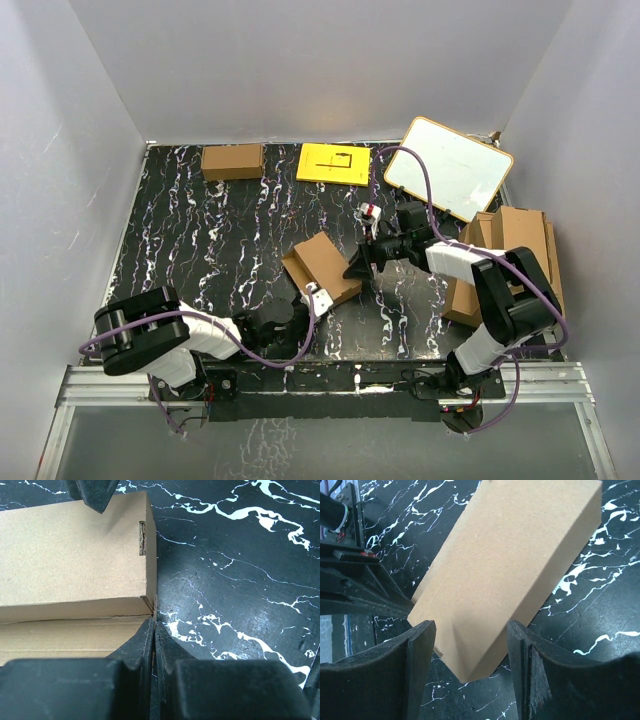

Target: Fold the paper box

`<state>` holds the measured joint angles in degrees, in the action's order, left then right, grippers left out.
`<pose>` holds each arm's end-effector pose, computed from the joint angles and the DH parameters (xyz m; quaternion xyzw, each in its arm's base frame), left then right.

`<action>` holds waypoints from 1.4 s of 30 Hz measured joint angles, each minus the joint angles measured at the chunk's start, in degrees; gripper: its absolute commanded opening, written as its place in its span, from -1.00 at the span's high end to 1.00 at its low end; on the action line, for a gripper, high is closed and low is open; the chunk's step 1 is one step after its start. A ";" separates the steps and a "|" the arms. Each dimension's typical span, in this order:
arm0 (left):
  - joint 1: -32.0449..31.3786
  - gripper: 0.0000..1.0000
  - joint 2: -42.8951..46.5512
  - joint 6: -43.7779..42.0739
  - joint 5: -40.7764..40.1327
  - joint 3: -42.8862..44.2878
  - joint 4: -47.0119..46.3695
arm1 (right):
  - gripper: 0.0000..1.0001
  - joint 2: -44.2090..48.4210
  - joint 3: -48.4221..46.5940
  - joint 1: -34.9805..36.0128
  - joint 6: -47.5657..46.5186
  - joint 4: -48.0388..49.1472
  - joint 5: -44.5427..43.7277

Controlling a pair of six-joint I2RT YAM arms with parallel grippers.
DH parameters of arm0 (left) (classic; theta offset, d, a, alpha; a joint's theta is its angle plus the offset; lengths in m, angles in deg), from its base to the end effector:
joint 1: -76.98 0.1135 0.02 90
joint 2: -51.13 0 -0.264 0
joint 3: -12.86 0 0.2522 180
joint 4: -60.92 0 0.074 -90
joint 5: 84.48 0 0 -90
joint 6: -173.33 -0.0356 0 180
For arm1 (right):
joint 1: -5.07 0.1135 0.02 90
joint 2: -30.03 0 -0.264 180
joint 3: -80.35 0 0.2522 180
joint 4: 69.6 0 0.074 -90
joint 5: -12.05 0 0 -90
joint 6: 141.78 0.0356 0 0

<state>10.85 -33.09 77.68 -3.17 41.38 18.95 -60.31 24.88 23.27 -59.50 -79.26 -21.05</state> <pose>0.1027 -0.2188 0.1419 0.4219 0.6628 -0.2586 0.5620 0.2710 0.1205 0.1678 -0.3613 0.7490 0.4686 0.2982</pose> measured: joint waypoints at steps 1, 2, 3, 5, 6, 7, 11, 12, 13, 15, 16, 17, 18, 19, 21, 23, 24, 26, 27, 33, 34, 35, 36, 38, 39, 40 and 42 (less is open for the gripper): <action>0.00 1.00 0.00 0.15 -0.04 -0.02 0.00 | -0.23 -0.46 -0.26 0.00 0.55 -0.02 -0.28; 0.00 1.00 0.00 0.26 -0.11 -0.02 -0.02 | -0.22 -1.16 -0.83 0.00 1.16 -0.09 -0.52; 0.00 1.00 0.00 0.35 -0.20 -0.02 -0.02 | -0.20 -1.90 -1.38 -0.02 1.70 -0.20 -0.72; 0.00 1.00 0.00 0.42 -0.33 -0.02 -0.02 | -0.18 -3.08 -2.27 -0.11 2.29 -0.66 -1.11; 0.00 1.00 0.00 0.46 -0.37 -0.02 -0.02 | -0.17 -3.61 -2.64 -0.20 2.54 -1.01 -1.18; 0.00 1.00 0.00 0.55 -0.42 -0.02 -0.02 | -0.16 -3.91 -2.84 -0.26 2.78 -1.29 -1.31; 0.00 1.00 0.00 0.74 -0.59 -0.02 -0.02 | -0.12 -5.01 -3.63 -0.44 3.39 -2.62 -1.77; 0.00 1.00 0.00 0.81 -0.61 -0.04 -0.02 | -0.11 -5.44 -3.91 -0.50 3.41 -2.99 -1.95; 0.00 1.00 0.00 0.87 -0.72 -0.09 -0.07 | -0.10 -5.86 -4.24 -0.59 3.39 -3.41 -2.27; 0.00 1.00 0.00 1.20 -0.92 -0.17 -0.11 | -0.08 -6.67 -4.76 -0.76 3.37 -4.15 -3.08; 0.00 1.00 0.00 1.33 -1.01 -0.20 -0.20 | -0.07 -7.08 -4.98 -0.87 3.34 -4.52 -3.45; 0.00 1.00 0.00 1.46 -1.05 -0.22 -0.26 | -0.06 -7.39 -5.20 -0.98 3.37 -4.92 -3.61; 0.00 1.00 0.00 1.68 -1.14 -0.26 -0.42 | -0.06 -7.56 -5.51 -1.03 3.37 -5.46 -3.63; 0.00 1.00 0.00 1.88 -1.27 -0.31 -0.46 | -0.05 -7.63 -5.70 -1.03 3.37 -5.79 -3.65; 0.00 1.00 0.00 2.29 -1.49 -0.37 -0.59 | -0.04 -7.63 -5.99 -0.96 3.34 -6.23 -3.91; 0.00 1.00 0.00 2.78 -1.75 -0.63 -1.09 | -0.03 -7.65 -6.25 -0.98 3.34 -6.93 -4.17; 0.00 1.00 0.00 2.97 -1.86 -0.70 -1.16 | -0.03 -7.65 -6.25 -0.96 3.34 -6.95 -4.17; 0.00 1.00 0.00 3.37 -1.99 -0.90 -1.49 | -0.01 -7.65 -6.32 -0.98 3.34 -7.10 -4.28; 0.02 1.00 0.00 3.56 -2.08 -0.98 -1.62 | 0.00 -7.65 -6.40 -0.96 3.34 -7.21 -4.28; 0.13 1.00 0.28 4.83 -2.67 -1.77 -2.60 | 0.01 -8.09 -6.75 -0.96 3.34 -7.48 -4.24; 0.17 1.00 0.31 5.03 -2.71 -1.84 -2.73 | 0.01 -8.20 -6.84 -0.96 3.34 -7.61 -4.22; 0.22 1.00 0.31 5.27 -2.73 -1.92 -2.93 | 0.02 -8.24 -6.91 -0.96 3.34 -7.63 -4.20; 0.28 1.00 0.31 5.51 -2.75 -2.10 -3.21 | 0.01 -8.26 -6.95 -0.96 3.34 -7.72 -4.20; 0.33 1.00 0.31 5.81 -2.78 -2.47 -3.89 | 0.02 -8.28 -6.95 -0.96 3.32 -7.89 -4.20; 0.33 1.00 0.31 5.97 -2.82 -2.56 -4.02 | 0.02 -8.28 -6.97 -0.96 3.32 -8.02 -4.22; 0.35 1.00 0.31 6.14 -2.84 -2.58 -4.11 | 0.03 -8.28 -7.06 -0.96 3.32 -8.24 -4.24; 0.35 1.00 0.31 6.36 -2.91 -2.60 -4.31 | 0.03 -8.28 -7.28 -0.96 3.30 -8.48 -4.31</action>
<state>11.20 -32.79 84.04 -6.08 38.78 14.65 -68.60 17.60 22.31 -56.20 -87.74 -25.35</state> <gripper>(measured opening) 0.010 0.493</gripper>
